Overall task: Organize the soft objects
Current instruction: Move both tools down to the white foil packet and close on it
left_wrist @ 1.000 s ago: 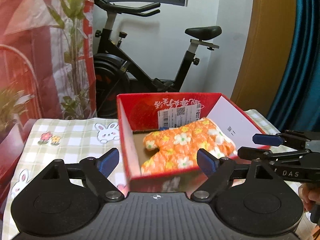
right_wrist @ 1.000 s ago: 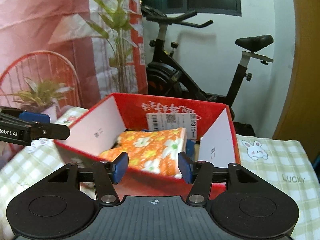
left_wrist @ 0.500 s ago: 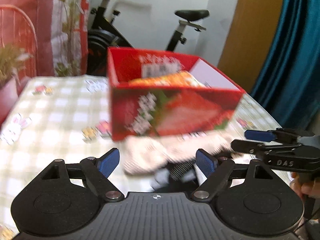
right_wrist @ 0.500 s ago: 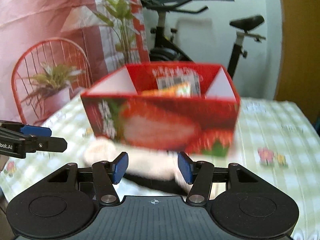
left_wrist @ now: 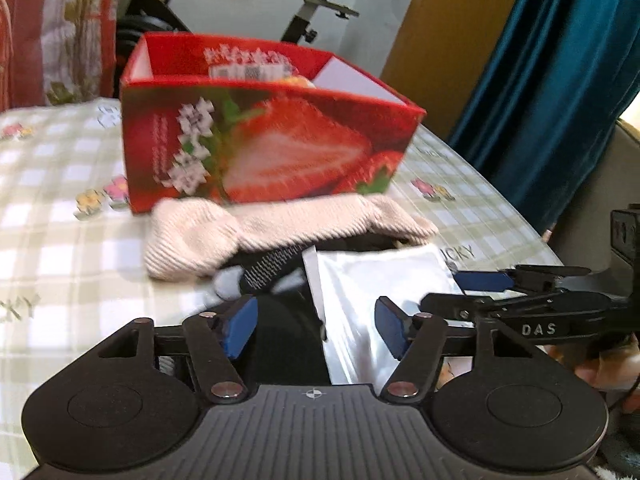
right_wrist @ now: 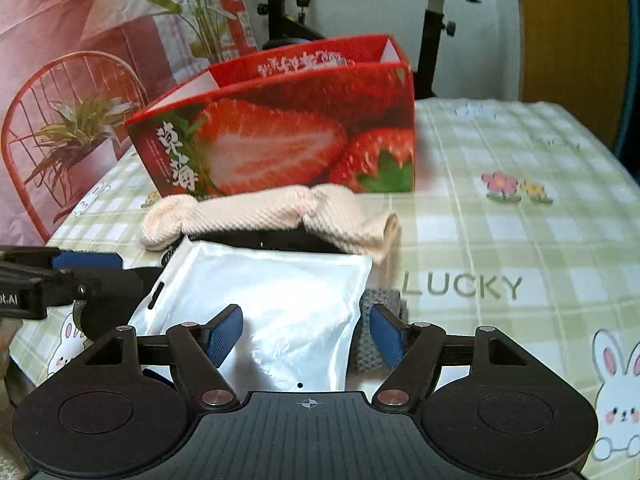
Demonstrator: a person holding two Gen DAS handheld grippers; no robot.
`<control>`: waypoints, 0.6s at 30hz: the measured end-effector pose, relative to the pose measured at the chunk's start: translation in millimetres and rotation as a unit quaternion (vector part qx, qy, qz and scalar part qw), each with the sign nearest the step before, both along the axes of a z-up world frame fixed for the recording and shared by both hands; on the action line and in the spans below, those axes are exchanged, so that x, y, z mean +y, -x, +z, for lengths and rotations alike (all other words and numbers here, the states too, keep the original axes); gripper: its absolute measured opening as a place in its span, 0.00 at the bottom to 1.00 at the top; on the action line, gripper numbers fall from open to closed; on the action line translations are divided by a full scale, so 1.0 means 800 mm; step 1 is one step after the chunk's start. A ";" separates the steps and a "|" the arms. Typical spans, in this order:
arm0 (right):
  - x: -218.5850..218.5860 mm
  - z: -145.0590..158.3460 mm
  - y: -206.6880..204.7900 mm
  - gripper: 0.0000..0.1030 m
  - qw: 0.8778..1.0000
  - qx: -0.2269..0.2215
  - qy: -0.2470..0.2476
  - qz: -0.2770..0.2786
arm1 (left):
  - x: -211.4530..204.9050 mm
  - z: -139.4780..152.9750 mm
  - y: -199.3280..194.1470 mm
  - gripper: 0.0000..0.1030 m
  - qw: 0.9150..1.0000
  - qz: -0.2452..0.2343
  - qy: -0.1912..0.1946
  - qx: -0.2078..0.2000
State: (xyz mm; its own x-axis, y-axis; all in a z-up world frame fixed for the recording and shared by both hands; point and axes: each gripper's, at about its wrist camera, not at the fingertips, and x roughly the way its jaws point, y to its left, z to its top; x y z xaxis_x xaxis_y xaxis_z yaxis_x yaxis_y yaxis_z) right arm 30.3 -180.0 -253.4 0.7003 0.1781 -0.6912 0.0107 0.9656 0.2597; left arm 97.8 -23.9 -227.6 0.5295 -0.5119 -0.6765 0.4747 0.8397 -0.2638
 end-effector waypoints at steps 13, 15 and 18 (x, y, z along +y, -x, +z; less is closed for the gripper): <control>0.031 -0.001 -0.021 0.64 0.999 0.000 -0.009 0.050 | 0.011 -0.027 0.003 0.46 0.999 0.007 0.030 0.039; 0.038 0.000 -0.029 0.63 0.998 -0.002 -0.008 0.055 | 0.018 -0.028 0.002 0.43 0.998 0.021 0.033 0.040; 0.048 0.003 -0.039 0.63 0.998 -0.009 -0.006 0.065 | 0.026 -0.028 -0.001 0.39 0.998 0.041 0.037 0.039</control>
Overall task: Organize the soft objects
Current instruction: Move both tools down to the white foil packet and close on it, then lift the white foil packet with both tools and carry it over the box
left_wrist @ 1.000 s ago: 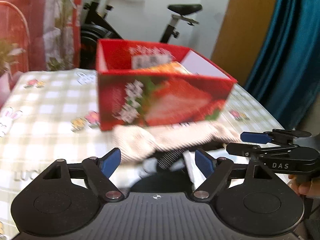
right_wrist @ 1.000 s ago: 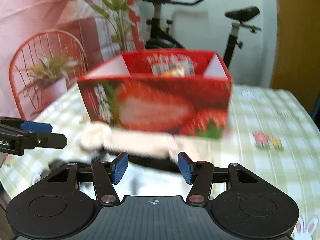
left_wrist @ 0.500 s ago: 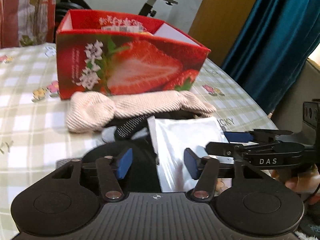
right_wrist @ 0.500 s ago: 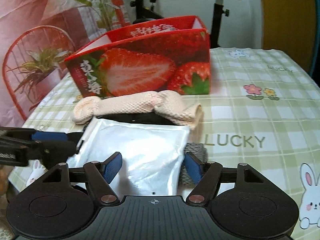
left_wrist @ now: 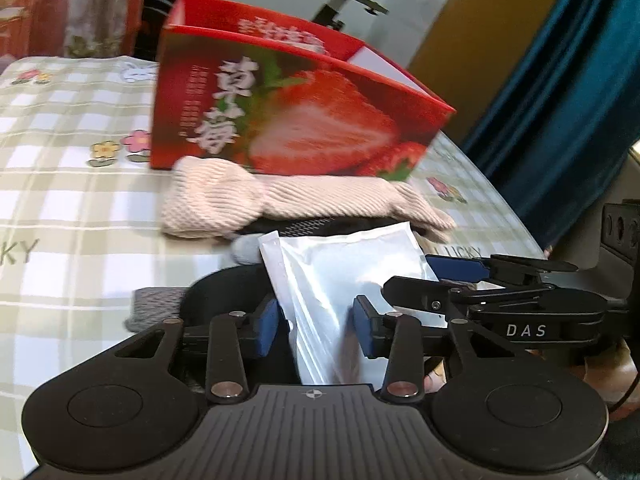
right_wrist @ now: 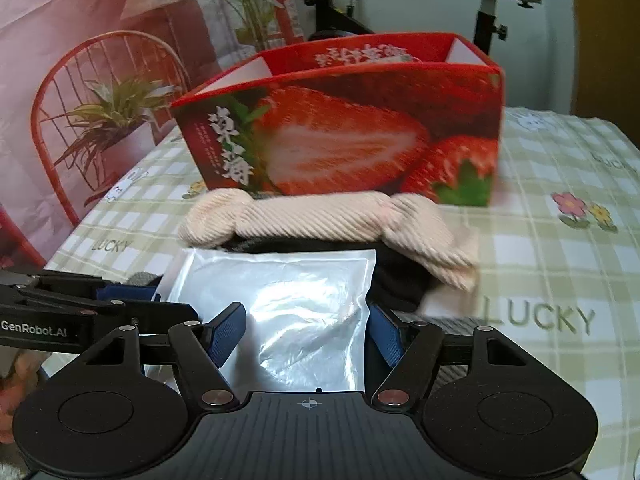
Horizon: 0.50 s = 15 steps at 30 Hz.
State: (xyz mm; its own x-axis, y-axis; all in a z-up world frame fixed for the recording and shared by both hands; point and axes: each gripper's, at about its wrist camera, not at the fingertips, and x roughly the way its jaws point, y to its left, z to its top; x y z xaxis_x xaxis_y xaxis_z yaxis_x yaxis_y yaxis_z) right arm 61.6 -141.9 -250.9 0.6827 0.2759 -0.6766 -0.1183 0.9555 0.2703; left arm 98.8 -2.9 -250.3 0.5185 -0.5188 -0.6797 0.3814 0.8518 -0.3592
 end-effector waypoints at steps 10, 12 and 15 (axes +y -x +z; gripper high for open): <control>-0.004 -0.006 0.009 0.61 1.000 -0.014 -0.003 0.003 | 0.007 -0.007 -0.007 0.39 1.000 0.007 0.009 0.012; -0.006 -0.007 0.011 0.61 1.000 -0.014 -0.009 0.001 | 0.006 -0.007 -0.006 0.39 1.000 0.007 0.007 0.012; -0.003 -0.008 0.013 0.61 1.000 -0.016 -0.009 0.003 | 0.006 -0.010 -0.006 0.39 1.000 0.006 0.007 0.013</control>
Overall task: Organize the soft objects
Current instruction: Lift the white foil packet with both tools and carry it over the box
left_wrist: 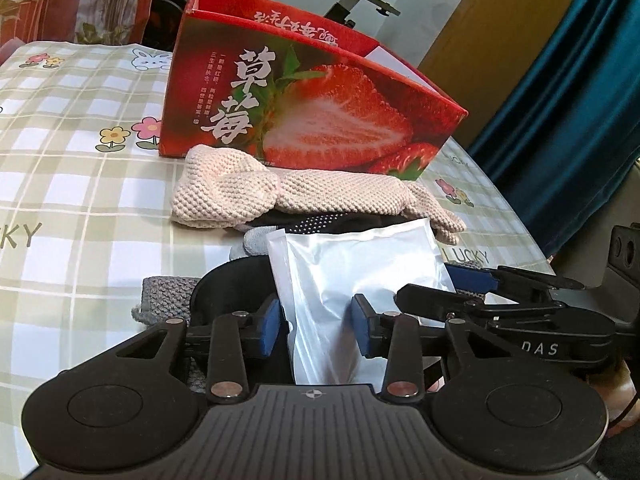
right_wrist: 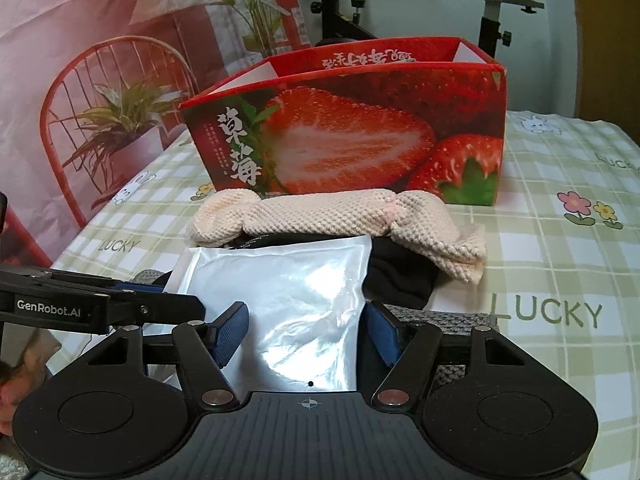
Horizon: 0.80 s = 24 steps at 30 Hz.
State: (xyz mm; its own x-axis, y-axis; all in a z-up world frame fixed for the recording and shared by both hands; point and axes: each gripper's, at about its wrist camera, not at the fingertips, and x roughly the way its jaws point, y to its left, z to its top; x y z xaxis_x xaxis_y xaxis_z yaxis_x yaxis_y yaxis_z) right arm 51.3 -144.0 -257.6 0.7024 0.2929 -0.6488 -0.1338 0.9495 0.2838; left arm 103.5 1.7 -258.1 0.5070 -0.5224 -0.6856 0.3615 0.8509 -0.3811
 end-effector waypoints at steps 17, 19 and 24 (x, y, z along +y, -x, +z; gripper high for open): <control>0.007 0.016 0.003 0.46 0.999 -0.033 -0.001 0.011 | 0.001 0.011 0.007 0.39 0.999 -0.005 0.020 -0.026; 0.006 0.019 0.004 0.44 0.999 -0.038 -0.002 0.011 | 0.003 0.012 0.007 0.39 0.999 -0.004 0.021 -0.026; 0.003 0.018 0.004 0.42 0.999 -0.034 -0.003 0.010 | 0.003 0.010 0.006 0.39 1.000 -0.004 0.018 -0.021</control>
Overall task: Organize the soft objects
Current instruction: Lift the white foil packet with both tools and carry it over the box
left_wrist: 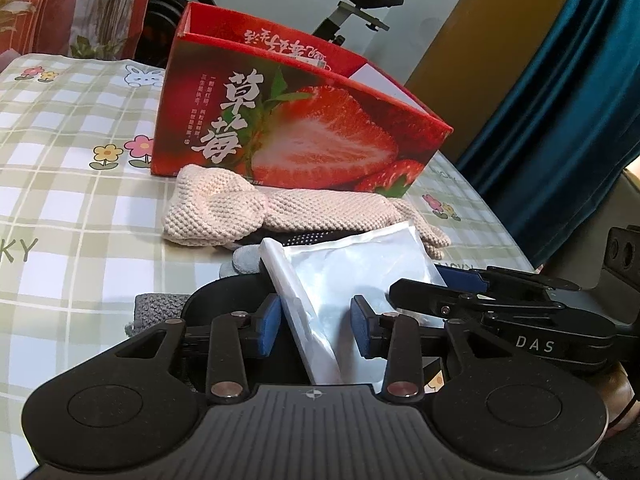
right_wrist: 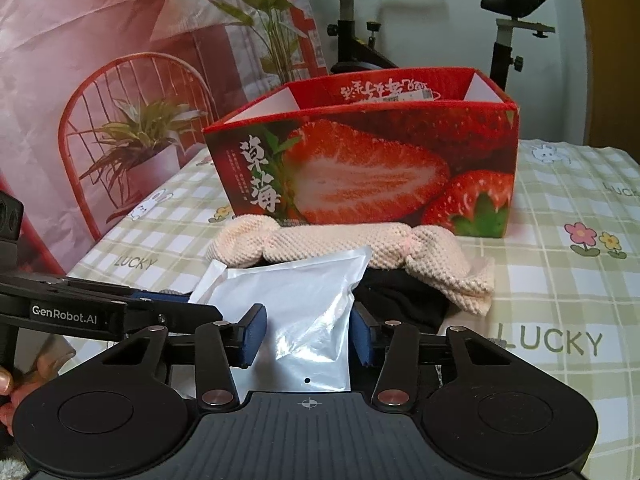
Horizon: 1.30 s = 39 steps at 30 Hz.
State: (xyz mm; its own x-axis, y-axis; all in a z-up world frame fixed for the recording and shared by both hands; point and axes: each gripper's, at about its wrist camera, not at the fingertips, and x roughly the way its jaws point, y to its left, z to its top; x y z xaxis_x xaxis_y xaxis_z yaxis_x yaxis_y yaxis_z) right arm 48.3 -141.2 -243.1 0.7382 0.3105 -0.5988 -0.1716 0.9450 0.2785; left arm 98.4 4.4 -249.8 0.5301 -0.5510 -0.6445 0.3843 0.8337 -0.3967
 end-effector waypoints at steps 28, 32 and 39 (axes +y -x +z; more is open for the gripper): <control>-0.015 0.016 0.003 0.29 0.999 -0.007 -0.033 0.005 | 0.008 0.022 -0.006 0.37 0.999 -0.001 0.028 -0.025; -0.020 0.041 -0.013 0.29 0.999 -0.033 -0.027 0.009 | 0.011 0.051 -0.021 0.37 0.997 0.000 0.047 -0.054; -0.030 0.093 -0.062 0.29 0.996 -0.087 -0.016 0.011 | 0.006 0.109 -0.073 0.37 0.993 0.004 0.062 -0.102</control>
State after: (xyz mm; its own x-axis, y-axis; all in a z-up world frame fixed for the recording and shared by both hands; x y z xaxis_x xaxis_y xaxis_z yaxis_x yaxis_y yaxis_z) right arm 97.6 -165.4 -169.0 0.8228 0.3449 -0.4517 -0.2415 0.9316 0.2716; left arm 157.0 9.3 -162.5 0.6479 -0.6146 -0.4500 0.4606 0.7866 -0.4112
